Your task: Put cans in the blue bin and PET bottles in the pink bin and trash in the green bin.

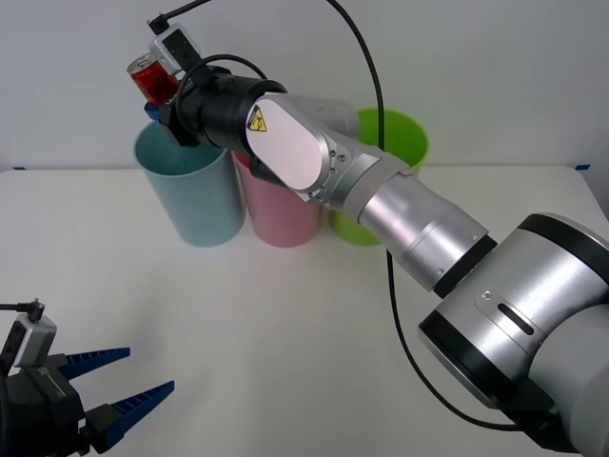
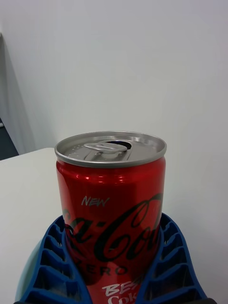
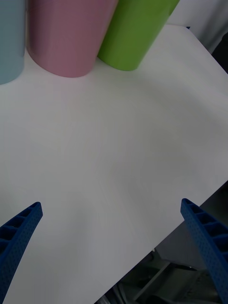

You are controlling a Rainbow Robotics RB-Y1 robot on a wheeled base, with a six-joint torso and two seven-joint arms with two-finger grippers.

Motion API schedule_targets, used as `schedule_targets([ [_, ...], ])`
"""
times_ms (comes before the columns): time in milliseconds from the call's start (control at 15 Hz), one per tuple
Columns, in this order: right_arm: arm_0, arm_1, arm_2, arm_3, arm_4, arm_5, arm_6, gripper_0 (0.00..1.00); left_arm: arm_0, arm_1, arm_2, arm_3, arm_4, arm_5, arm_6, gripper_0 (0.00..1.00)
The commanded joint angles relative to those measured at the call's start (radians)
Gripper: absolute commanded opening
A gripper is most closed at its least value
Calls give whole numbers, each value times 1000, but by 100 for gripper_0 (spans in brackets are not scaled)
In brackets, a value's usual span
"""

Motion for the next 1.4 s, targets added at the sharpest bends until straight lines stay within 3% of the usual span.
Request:
schedule_targets([
  [67,-1,5,46,35,-1,34,-13,0,0,0,0,0,0,0,0,100],
  [267,-1,22,58,89,-1,95,-19,0,0,0,0,0,0,0,0,100],
  [1267,-1,22,58,89,-1,118,-45,2,0,0,0,0,0,0,0,100],
  [1333,0,22,58,89,-3,121,-47,39,0,0,0,0,0,0,0,100],
  [1400,0,22,58,89,-3,121,-47,61,0,0,0,0,0,0,0,100],
])
